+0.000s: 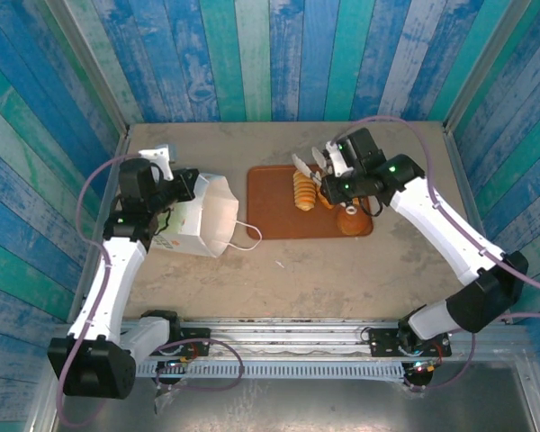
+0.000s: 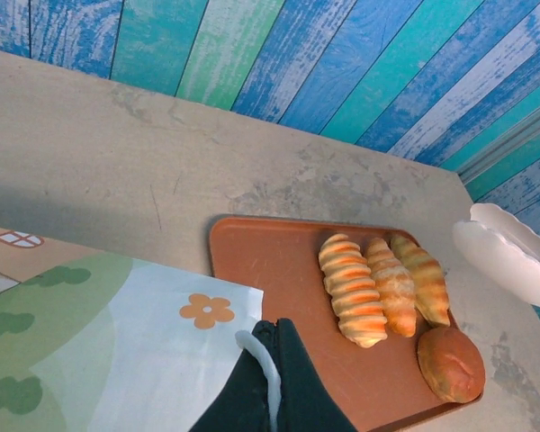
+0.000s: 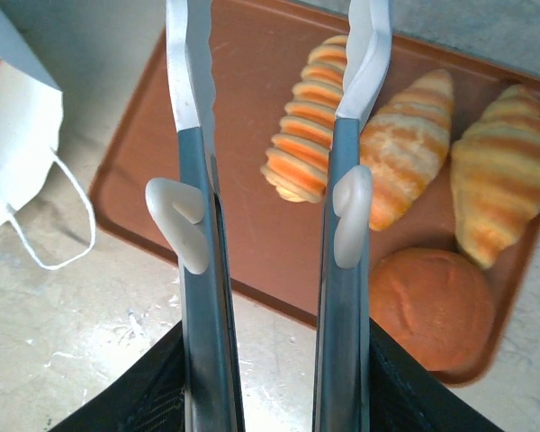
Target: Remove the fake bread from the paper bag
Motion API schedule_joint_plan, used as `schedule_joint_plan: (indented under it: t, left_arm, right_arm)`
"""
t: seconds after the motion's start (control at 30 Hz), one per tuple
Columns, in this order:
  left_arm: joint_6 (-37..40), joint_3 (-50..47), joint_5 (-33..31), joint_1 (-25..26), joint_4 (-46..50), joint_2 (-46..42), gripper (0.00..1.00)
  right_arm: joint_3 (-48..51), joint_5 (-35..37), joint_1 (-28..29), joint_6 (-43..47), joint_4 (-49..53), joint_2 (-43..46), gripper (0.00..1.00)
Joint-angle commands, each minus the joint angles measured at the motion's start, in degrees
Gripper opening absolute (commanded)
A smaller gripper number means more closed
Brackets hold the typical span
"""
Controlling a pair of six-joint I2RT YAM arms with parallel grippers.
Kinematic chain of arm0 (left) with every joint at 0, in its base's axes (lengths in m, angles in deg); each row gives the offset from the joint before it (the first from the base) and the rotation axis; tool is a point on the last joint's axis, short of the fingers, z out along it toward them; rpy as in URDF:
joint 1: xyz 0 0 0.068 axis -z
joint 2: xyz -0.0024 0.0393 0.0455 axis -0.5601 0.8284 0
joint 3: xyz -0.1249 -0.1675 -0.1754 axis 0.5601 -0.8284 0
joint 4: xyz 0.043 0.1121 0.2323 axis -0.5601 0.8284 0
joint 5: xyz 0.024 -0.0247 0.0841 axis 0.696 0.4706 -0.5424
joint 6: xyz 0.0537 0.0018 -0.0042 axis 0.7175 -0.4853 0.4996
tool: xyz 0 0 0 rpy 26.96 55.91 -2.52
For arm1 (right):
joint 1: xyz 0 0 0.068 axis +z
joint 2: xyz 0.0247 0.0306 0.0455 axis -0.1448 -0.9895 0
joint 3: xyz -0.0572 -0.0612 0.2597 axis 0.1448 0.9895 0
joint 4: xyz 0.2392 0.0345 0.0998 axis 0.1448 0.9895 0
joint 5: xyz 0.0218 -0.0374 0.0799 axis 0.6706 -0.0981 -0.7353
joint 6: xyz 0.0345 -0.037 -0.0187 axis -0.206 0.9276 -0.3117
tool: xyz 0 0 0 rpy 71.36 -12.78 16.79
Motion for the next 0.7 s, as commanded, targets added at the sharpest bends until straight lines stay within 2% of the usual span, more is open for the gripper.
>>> schedule_joint_plan:
  t: [0.0, 0.17, 0.3, 0.5, 0.67]
  left_arm:
    - [3.82, 2.45, -1.34, 0.07, 3.04, -2.9, 0.0]
    - [6.98, 3.32, -3.46, 0.13, 7.53, -4.75, 0.0]
    - [8.15, 3.11, -6.09, 0.08, 8.94, -7.17, 0.0]
    - [6.51, 2.49, -9.17, 0.09, 7.61, -9.14, 0.0]
    - [5.16, 2.1, -8.79, 0.11, 6.49, -8.8, 0.0]
  right_arm:
    - [1.75, -5.04, -0.04, 0.46, -5.13, 2.94, 0.44]
    - [4.75, -19.15, 0.12, 3.21, -8.5, 5.81, 0.43]
    - [8.24, -27.84, 2.22, 3.81, -11.74, 7.23, 0.42]
    - [10.84, -31.49, 10.44, 6.98, -12.69, 7.94, 0.43]
    - [10.89, -29.2, 16.15, 9.87, -11.82, 6.3, 0.43]
